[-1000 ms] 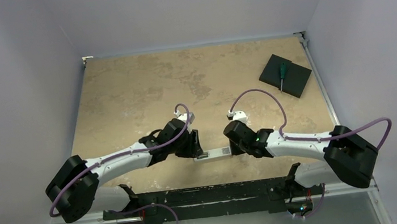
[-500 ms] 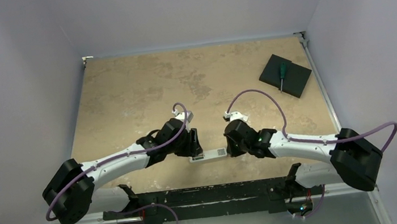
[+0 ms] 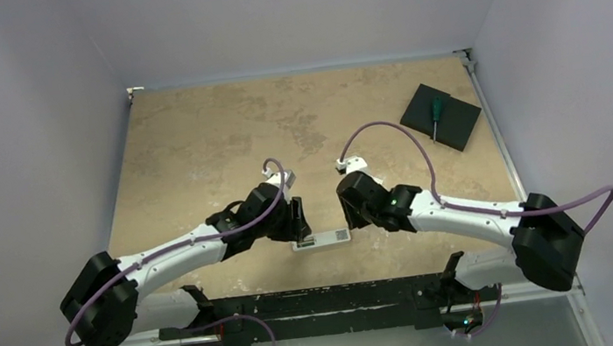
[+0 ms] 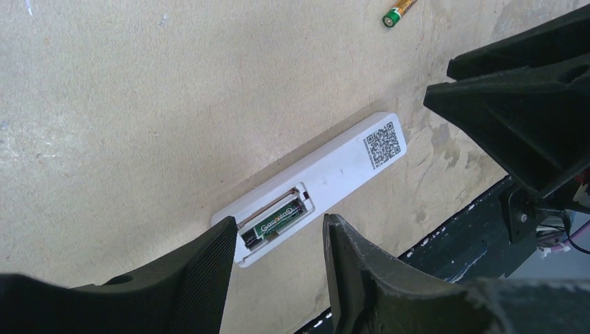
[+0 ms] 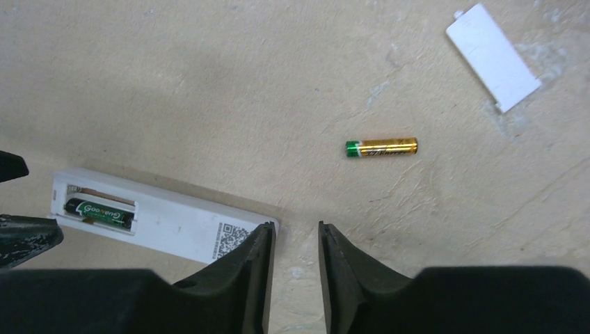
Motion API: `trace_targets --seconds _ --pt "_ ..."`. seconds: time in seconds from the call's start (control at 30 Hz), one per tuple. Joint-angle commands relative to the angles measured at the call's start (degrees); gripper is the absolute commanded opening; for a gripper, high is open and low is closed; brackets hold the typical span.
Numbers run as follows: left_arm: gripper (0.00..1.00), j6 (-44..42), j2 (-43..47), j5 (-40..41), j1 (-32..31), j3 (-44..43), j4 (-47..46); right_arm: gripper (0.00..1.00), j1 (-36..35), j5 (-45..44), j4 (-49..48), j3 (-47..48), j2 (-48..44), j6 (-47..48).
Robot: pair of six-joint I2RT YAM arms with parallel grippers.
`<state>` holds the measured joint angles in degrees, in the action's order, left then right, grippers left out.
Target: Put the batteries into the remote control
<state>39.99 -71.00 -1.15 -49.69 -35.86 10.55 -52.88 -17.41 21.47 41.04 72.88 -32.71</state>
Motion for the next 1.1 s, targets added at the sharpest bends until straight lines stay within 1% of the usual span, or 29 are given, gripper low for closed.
trace_targets --seconds 0.0,0.23,0.37,0.47,0.6,0.7,0.87,0.97,1.07 --pt "0.49 0.4 2.38 2.36 -0.32 -0.79 0.59 0.39 0.3 -4.56 2.88 5.08 1.61 5.77" --pt "0.5 -0.62 3.86 1.82 -0.3 -0.71 0.43 0.47 5.47 -0.43 5.71 11.74 5.86 11.16" --pt "0.5 -1.62 4.44 1.41 -0.24 -0.8 0.53 0.52 6.92 -1.21 10.57 16.67 9.54 14.9" --pt "0.51 -2.23 4.64 1.41 -0.19 -0.7 0.38 0.55 7.26 -0.95 13.38 19.07 11.84 15.43" --pt "0.51 -2.8 4.56 -0.23 -0.14 -0.04 -1.12 0.56 7.35 -0.29 12.39 18.62 12.76 11.45" --pt "0.51 -3.64 4.39 -0.33 -0.14 0.32 -1.84 0.56 7.44 -1.37 10.44 16.91 13.03 6.18" --pt "0.51 -4.22 3.62 -1.93 -0.05 0.88 -3.53 0.51 7.53 -2.18 7.72 14.48 12.82 -3.78" --pt "0.51 -4.46 3.46 -2.06 -0.06 0.92 -3.72 0.53 7.53 -3.43 6.59 13.2 12.44 -8.99" --pt "0.51 -4.52 3.41 -2.23 -0.06 1.03 -4.14 0.55 7.53 -6.74 7.15 11.97 12.03 -14.27"
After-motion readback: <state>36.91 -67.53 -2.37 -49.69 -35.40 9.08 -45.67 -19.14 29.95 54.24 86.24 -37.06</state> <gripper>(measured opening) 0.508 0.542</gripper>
